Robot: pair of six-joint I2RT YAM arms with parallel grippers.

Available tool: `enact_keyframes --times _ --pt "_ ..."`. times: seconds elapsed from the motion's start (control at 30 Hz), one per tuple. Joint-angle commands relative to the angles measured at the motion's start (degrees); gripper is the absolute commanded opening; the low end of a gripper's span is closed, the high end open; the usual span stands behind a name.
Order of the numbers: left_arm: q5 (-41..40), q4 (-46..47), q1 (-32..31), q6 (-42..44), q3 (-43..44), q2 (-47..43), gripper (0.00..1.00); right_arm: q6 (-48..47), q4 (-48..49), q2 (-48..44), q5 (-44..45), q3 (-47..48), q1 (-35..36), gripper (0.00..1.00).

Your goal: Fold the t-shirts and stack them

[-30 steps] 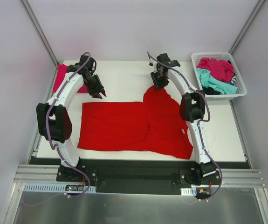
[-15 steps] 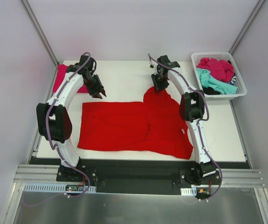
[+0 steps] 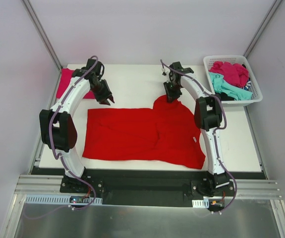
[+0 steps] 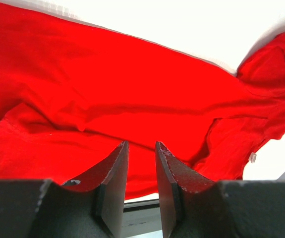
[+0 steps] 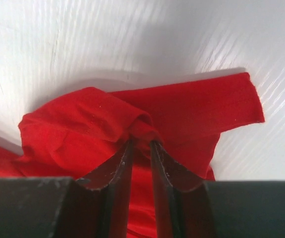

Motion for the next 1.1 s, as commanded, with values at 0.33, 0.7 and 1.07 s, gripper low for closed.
enact_keyframes --times 0.33,0.7,1.07 --pt "0.4 -1.4 -0.7 -0.7 0.8 -4.0 0.28 3.5 -5.1 -7.1 2.2 -1.3 1.2 0.23" --pt "0.7 -2.1 -0.7 -0.5 3.0 -2.7 0.28 5.4 -4.4 -6.4 5.4 7.6 -1.4 0.29" --pt "1.1 -2.1 -0.7 -0.2 3.0 -2.1 0.28 9.5 -4.3 2.4 -0.9 10.1 -3.1 0.32"
